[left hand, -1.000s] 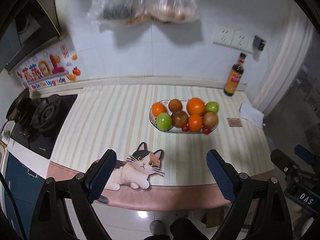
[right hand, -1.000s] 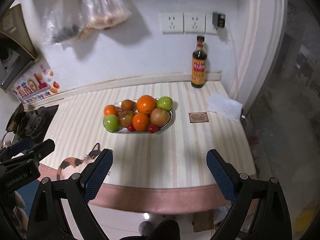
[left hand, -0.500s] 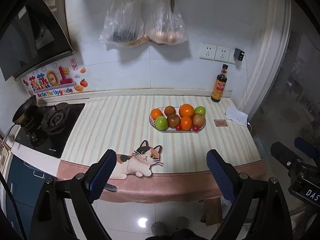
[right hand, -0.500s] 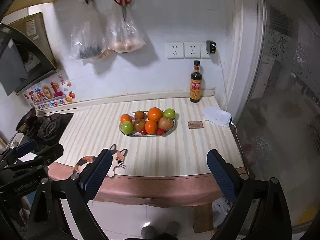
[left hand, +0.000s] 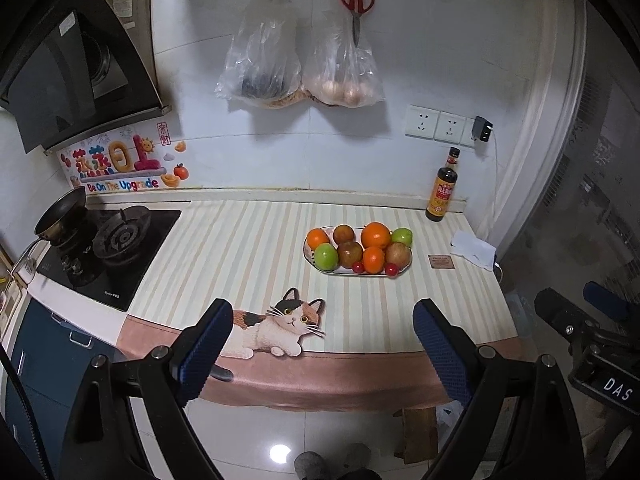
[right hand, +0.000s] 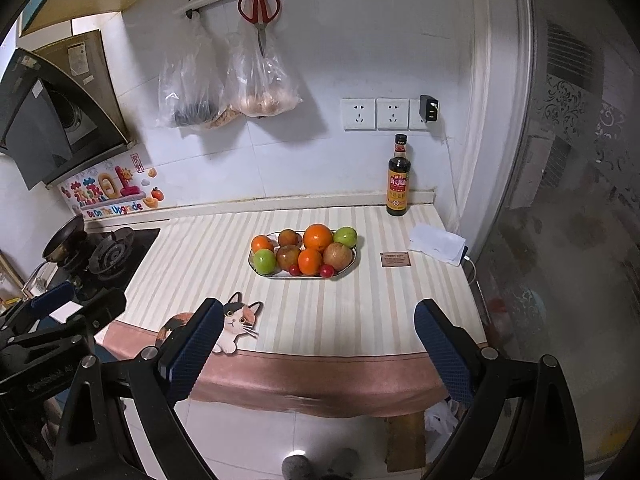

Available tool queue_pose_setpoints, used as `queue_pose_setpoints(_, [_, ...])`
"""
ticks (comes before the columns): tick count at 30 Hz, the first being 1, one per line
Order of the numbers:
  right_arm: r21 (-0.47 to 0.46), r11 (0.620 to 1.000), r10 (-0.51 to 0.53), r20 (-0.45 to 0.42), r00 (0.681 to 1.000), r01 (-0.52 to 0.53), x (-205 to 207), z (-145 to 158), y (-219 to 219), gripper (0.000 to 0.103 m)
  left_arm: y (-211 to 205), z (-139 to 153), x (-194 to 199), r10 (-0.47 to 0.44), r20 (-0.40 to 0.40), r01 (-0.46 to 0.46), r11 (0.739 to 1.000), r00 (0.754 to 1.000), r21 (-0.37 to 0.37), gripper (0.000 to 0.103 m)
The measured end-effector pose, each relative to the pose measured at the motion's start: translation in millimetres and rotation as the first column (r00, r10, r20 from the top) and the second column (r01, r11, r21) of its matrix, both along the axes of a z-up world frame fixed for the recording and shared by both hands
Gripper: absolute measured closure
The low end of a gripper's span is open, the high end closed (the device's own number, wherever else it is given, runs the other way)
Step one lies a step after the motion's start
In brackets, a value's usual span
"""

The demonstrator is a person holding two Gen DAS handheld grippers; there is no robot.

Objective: Organize fruits

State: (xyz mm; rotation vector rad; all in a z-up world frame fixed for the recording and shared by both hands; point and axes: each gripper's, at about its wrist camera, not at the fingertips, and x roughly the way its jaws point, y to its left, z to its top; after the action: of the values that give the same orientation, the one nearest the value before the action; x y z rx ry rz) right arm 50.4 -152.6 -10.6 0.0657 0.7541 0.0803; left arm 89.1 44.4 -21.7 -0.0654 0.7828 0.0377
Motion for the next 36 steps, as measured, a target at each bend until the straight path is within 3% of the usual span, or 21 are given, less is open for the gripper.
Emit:
queue_pose_setpoints(2, [0.007, 1.000, 0.001, -0.009, 1.000, 0.000, 8, -5, -1, 0.005, 0, -4, 9, 0.004, -0.009, -0.004, 1.000, 1.000, 0.006, 0.010])
queue_pose_setpoints(4, [-0.004, 1.000, -0.004, -0.020, 1.000, 0.004, 19, -12, -1, 0.005, -2, -7, 18, 0.008, -0.018, -0.008, 1.000, 1.000, 0.026, 0.001])
queue_pose_setpoints(20, [-0.047, 0.999, -0.029, -0.074, 0.997, 0.025, 104, -48, 0, 0.001, -5, -43, 81, 0.049, -0.083, -0.043, 0.996, 0.995, 0.078, 0.001])
queue_pose_setpoints(36, [-0.047, 0.999, -0.010, -0.109, 0.994, 0.005, 132, -60, 6, 0.001, 2, -49, 101, 0.071, -0.109, -0.064, 0.996, 0.992, 0.070, 0.001])
